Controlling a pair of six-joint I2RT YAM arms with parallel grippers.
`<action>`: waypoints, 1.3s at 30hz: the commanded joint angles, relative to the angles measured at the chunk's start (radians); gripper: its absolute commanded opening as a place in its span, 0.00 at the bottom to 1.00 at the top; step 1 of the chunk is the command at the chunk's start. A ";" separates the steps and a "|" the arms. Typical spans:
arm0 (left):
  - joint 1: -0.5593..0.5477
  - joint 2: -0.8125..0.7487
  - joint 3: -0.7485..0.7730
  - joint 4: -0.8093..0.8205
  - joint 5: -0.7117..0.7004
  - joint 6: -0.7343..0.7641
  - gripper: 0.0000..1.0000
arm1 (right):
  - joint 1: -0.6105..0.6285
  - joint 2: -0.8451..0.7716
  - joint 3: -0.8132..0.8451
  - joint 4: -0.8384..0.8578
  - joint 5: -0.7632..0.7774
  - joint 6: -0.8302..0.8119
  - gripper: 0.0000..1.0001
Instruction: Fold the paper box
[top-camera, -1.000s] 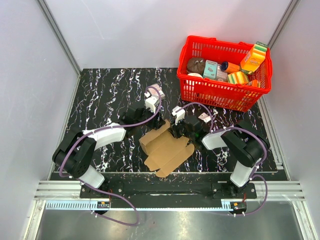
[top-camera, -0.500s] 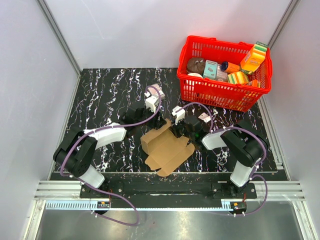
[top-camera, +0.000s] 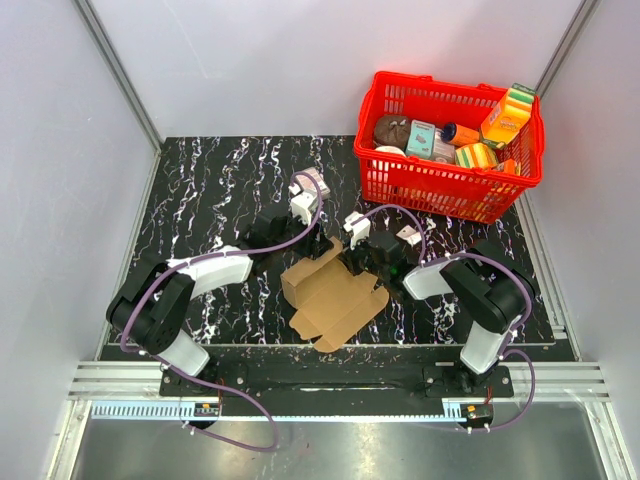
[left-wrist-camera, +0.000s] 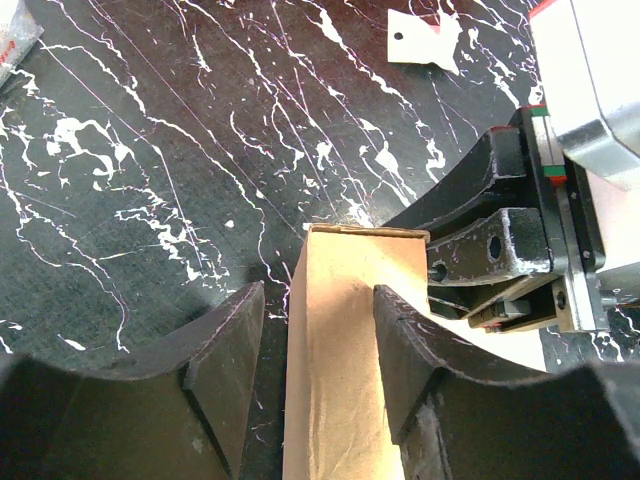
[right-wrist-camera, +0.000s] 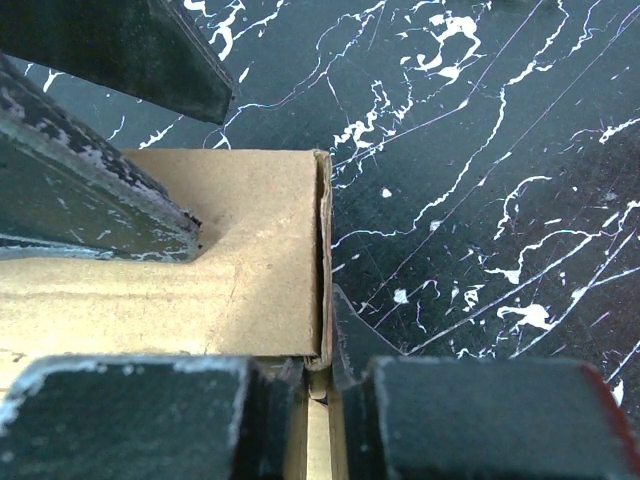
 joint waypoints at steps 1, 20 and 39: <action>0.001 -0.003 -0.014 0.022 0.027 0.001 0.52 | 0.005 -0.007 0.012 0.050 0.016 -0.017 0.22; 0.004 -0.078 0.057 -0.064 -0.034 0.035 0.57 | 0.005 -0.256 -0.048 -0.179 -0.068 0.060 0.62; -0.001 -0.544 -0.190 -0.191 -0.213 -0.066 0.53 | 0.005 -0.514 0.078 -0.451 -0.071 0.228 0.24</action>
